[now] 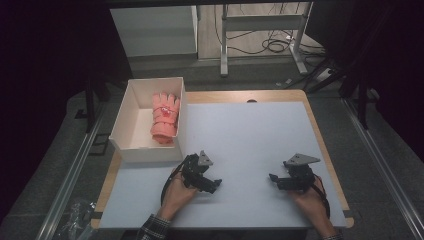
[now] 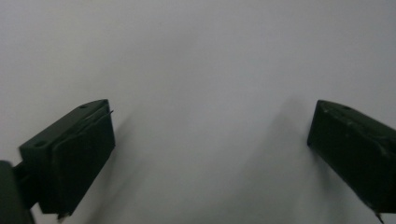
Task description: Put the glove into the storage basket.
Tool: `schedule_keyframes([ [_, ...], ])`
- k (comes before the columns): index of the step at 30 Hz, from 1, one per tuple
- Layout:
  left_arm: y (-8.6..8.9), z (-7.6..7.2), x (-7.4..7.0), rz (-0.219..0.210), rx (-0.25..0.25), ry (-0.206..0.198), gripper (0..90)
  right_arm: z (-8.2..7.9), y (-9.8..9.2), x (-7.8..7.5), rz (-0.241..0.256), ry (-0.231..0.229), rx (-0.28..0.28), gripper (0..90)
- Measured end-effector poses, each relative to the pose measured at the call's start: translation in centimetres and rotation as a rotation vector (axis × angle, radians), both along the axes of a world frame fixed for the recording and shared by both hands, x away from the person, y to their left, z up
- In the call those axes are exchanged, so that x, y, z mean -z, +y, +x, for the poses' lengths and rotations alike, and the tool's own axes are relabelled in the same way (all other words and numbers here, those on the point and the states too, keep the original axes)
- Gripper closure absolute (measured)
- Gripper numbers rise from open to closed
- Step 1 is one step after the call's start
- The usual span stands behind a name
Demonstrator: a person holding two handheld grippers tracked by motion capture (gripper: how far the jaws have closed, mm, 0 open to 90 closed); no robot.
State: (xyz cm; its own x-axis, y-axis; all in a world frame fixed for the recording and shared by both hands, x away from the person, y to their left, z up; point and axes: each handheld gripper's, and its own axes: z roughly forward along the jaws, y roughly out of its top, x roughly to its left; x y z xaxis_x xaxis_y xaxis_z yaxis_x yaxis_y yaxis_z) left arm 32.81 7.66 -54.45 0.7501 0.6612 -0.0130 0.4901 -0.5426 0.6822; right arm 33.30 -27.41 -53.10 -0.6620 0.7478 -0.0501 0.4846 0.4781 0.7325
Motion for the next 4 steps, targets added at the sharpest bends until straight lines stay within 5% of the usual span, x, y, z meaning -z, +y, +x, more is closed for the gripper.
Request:
schedule_keyframes([
  [4, 0.20, 0.12, 0.19, -0.017, 0.000, 0.009, 0.1, -0.01, -0.01, 0.01, 0.001, 0.001, 0.001, 24.0],
])
